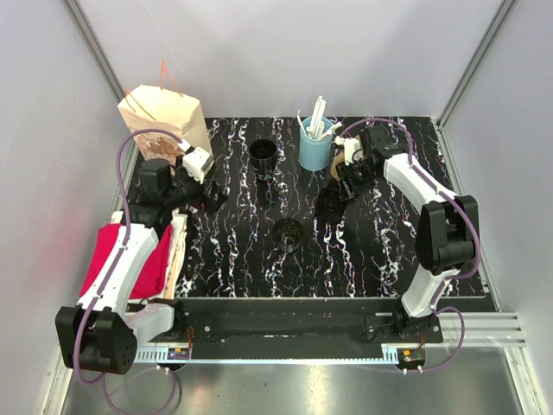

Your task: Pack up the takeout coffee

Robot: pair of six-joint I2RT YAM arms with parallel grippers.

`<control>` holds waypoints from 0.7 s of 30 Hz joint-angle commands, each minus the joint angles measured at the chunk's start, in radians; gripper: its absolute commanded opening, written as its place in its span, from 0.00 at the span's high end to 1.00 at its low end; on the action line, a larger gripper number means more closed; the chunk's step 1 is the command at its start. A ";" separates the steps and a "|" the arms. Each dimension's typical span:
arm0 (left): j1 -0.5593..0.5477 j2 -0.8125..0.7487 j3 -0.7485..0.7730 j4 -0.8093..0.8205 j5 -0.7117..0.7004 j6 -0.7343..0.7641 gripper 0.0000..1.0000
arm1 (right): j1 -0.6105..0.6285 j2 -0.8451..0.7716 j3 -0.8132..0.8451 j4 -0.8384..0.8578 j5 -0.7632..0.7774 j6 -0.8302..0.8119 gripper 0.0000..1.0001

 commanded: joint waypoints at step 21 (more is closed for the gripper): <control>0.010 -0.014 -0.015 0.051 0.059 -0.006 0.01 | 0.026 -0.036 0.112 -0.057 0.011 -0.015 0.95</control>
